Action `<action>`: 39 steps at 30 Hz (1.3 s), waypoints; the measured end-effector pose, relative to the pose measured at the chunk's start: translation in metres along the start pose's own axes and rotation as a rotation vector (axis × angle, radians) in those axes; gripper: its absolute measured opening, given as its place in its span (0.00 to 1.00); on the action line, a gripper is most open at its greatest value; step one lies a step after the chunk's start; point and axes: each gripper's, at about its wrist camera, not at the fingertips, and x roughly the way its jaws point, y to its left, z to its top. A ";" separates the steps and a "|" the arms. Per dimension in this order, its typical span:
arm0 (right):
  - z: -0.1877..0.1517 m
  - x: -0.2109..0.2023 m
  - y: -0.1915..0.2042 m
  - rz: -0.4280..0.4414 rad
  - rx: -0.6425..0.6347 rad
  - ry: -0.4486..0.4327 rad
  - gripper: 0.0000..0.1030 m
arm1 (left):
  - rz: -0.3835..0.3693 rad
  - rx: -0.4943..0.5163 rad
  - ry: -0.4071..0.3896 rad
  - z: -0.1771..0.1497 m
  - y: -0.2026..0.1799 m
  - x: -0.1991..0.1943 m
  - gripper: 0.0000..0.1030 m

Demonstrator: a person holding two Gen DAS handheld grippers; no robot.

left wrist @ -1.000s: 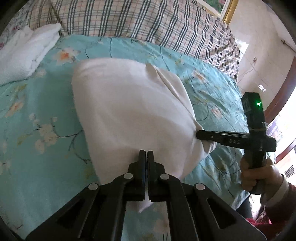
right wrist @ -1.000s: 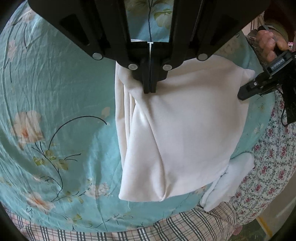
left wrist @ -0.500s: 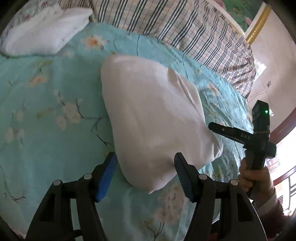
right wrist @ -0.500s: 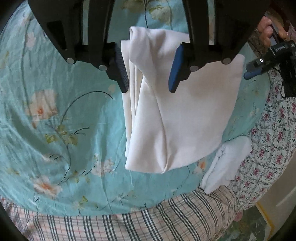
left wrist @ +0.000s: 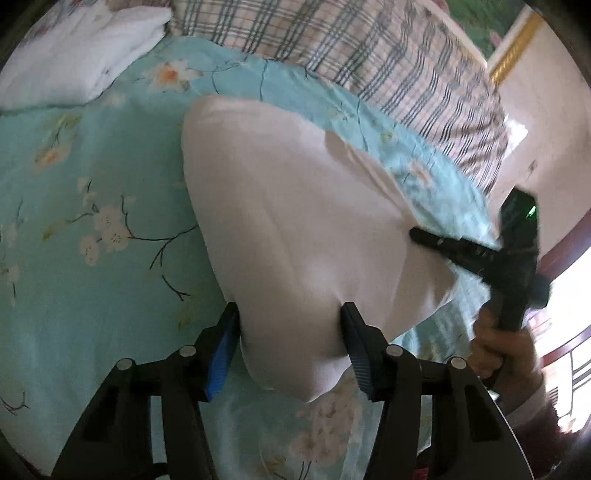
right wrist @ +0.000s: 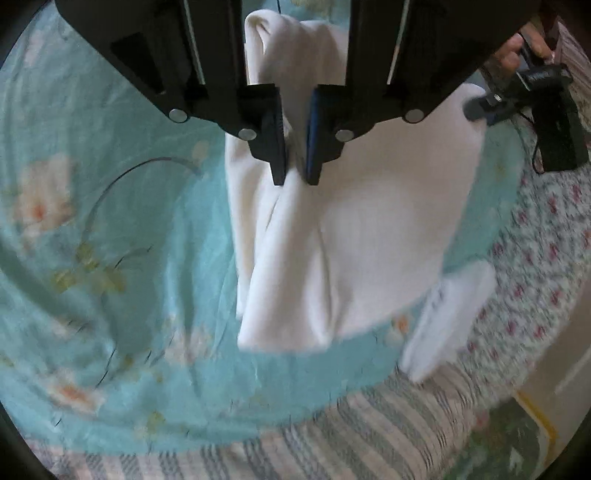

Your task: Fold large clothes

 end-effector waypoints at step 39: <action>-0.015 0.027 0.002 -0.092 -0.046 0.079 0.24 | 0.152 0.003 -0.004 0.013 0.008 0.009 0.62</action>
